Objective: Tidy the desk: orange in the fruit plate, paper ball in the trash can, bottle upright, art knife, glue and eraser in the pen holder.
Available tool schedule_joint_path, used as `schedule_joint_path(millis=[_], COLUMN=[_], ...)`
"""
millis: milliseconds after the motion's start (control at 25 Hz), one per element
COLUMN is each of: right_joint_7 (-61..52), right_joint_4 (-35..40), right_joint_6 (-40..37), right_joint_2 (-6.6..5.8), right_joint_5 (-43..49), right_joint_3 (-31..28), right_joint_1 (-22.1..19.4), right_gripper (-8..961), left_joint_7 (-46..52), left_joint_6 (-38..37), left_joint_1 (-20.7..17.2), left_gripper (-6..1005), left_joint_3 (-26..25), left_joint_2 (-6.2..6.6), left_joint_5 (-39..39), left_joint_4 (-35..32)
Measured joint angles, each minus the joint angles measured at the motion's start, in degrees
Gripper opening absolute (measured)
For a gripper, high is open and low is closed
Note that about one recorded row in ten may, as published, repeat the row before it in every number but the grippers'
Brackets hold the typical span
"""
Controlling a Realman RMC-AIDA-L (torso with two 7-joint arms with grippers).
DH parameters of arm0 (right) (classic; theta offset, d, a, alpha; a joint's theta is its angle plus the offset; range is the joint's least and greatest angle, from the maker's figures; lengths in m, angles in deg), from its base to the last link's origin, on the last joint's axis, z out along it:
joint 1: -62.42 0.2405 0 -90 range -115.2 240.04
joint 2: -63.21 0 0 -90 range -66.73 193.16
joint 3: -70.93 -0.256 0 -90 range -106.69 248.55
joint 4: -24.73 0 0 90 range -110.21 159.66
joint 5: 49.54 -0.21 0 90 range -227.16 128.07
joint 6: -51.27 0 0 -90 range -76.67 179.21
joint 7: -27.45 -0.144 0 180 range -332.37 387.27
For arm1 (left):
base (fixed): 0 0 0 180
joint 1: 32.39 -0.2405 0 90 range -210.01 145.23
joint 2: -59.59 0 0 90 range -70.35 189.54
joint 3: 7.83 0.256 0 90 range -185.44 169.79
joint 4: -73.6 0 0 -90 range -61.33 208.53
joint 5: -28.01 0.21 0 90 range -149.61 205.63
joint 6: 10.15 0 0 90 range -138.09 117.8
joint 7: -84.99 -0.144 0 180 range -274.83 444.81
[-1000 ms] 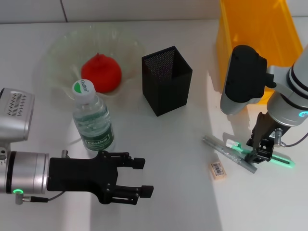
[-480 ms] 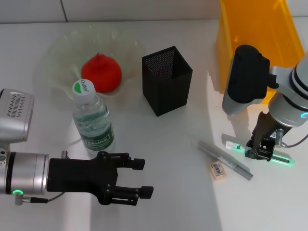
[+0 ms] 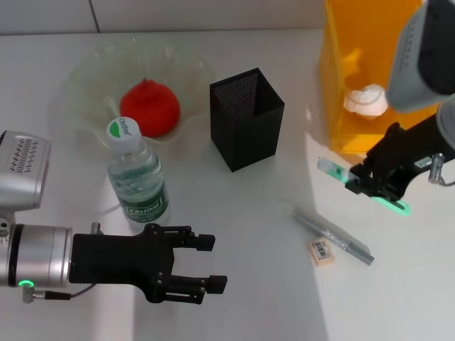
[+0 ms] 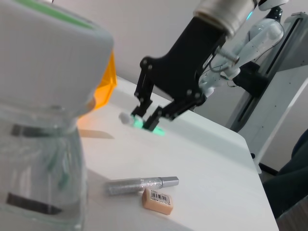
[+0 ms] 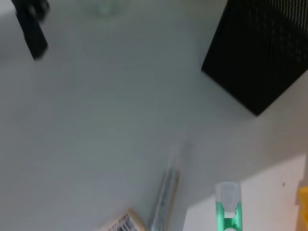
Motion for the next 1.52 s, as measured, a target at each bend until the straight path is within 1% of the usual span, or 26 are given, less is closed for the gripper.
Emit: schedule_joint_path(millis=[120, 240, 360, 440, 520, 640, 760, 840, 920, 1080, 1200, 1320, 1520], right_joint_7=[4.3, 8.6, 11.6, 14.4, 18.9, 28.2, 37.9, 41.8, 44.8, 51.2, 52.7, 52.4, 52.2], right_joint_4=[1.2, -0.7, -6.3, -11.2, -17.4, -27.8, -39.8, -45.7, -50.2, -57.6, -61.7, -62.9, -62.5], right_joint_6=[-1.0, -0.4, 0.6, 1.4, 3.7, 7.9, 10.2, 11.9, 14.0, 18.1, 20.1, 20.8, 20.3], right_joint_2=[-0.1, -0.13, -0.22, -0.25, -0.24, -0.18, -0.15, -0.2, -0.19, 0.11, 0.07, -0.01, -0.06], right_joint_5=[-10.6, -22.1, -35.1, -42.0, -47.9, -54.7, -60.4, -63.0, -64.7, -67.2, -67.4, -67.3, -67.2], right_joint_3=[-8.5, -17.4, -24.5, -27.4, -28.5, -28.1, -28.4, -28.7, -28.6, -28.1, -28.1, -28.1, -28.1], right_joint_1=[-1.5, -2.9, -3.2, -3.0, -2.5, -1.2, 1.4, 3.1, 4.6, 7.6, 10.3, 11.4, 11.3], right_gripper=[164, 164, 164, 165, 165, 167, 170, 172, 174, 178, 181, 184, 189], left_joint_7=[0.0, 0.0, 0.0, 0.0, 0.0, 0.0, 0.0, 0.0, 0.0, 0.0, 0.0, -0.2, -0.6], left_joint_6=[0.0, 0.0, 0.0, 0.0, 0.0, 0.3, 0.3, 0.4, 0.4, 0.4, 0.4, 0.4, 0.4], left_joint_1=[0.0, 0.0, 0.0, 0.0, 0.0, 0.3, 0.4, 0.4, 0.4, 0.5, 0.5, 0.5, 0.2], left_gripper=[773, 773, 773, 773, 773, 773, 773, 773, 773, 773, 773, 773, 773], left_joint_3=[0.0, 0.0, 0.0, 0.0, 0.0, 0.0, 0.0, -0.1, -0.2, -0.3, -0.3, -0.4, -0.4], left_joint_2=[0.0, 0.0, 0.0, -0.02, -0.03, -0.09, -0.09, -0.09, -0.09, -0.09, -0.09, -0.09, -0.09], left_joint_5=[0.0, 0.0, -0.1, -0.3, -0.3, -0.3, -0.3, -0.4, -0.4, -0.4, -0.4, -0.4, -0.4], left_joint_4=[0.0, 0.0, 0.0, 0.0, 0.0, 0.5, 0.6, 0.7, 0.7, 0.7, 0.7, 0.7, 0.7])
